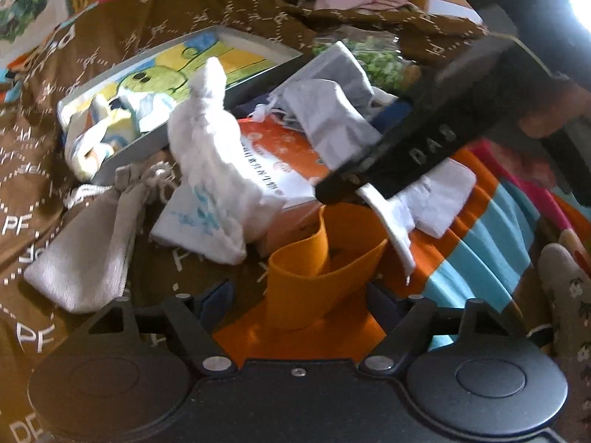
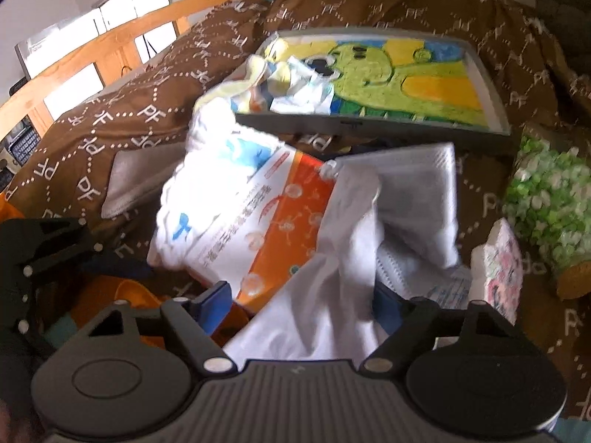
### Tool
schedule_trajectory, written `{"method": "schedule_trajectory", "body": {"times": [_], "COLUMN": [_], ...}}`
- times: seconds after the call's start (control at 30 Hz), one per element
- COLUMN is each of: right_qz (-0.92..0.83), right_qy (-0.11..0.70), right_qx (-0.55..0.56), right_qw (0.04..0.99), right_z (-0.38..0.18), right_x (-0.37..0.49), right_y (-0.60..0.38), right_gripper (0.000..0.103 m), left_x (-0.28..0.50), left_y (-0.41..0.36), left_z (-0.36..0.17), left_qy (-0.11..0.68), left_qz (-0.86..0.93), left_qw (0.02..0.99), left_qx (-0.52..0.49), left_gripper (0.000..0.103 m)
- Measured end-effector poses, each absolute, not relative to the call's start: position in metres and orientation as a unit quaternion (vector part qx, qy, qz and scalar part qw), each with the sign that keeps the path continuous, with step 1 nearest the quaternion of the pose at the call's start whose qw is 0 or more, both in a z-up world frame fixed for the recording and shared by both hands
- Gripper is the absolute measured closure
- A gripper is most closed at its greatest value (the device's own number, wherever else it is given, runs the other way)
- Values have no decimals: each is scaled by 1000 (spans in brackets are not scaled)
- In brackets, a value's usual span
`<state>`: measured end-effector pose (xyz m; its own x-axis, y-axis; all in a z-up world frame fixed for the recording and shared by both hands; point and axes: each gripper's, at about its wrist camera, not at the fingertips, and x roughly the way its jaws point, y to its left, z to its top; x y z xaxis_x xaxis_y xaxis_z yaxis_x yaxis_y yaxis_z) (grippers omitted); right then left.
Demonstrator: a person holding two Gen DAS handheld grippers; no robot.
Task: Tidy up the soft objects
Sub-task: 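Grasp the orange silicone strip with the left tool while the right tool grasps a white cloth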
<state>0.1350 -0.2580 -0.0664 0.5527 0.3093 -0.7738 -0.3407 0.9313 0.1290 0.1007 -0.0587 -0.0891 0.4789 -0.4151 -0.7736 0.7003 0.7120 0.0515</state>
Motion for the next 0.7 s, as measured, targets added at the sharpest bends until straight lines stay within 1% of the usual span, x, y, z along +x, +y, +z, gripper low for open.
{"method": "schedule_trajectory", "body": {"times": [0.03, 0.07, 0.13, 0.17, 0.23, 0.47, 0.53, 0.57, 0.63, 0.7], "right_qz": [187, 191, 195, 197, 198, 200, 201, 202, 207, 210], "right_qy": [438, 439, 439, 439, 443, 462, 468, 469, 469, 468], "right_qx": [-20, -22, -24, -24, -20, -10, -10, -11, -10, -12], "right_qw": [879, 878, 877, 876, 874, 864, 860, 860, 859, 858], "right_z": [-67, -67, -67, -67, -67, -70, -73, -73, -73, -72], "right_x": [135, 134, 133, 132, 132, 135, 135, 134, 134, 132], "right_y": [-257, -256, -254, -254, -255, -256, -255, -254, -253, -251], "right_gripper": [24, 26, 31, 32, 37, 46, 53, 55, 62, 67], "left_x": [102, 103, 103, 102, 99, 99, 101, 103, 105, 106], "left_y": [-58, -58, -57, -58, -60, -61, -60, -59, -57, -57], "left_z": [-89, -88, -88, -88, -87, -86, -85, -84, -84, -84], "left_qy": [391, 393, 396, 396, 391, 392, 395, 398, 403, 402], "left_qz": [-330, -331, -336, -340, -347, -350, -346, -344, -342, -338], "left_qw": [840, 840, 838, 837, 835, 834, 835, 836, 836, 838], "left_qx": [180, 174, 166, 167, 173, 169, 162, 157, 150, 147], "left_gripper": [32, 34, 43, 45, 52, 62, 66, 66, 69, 71]}}
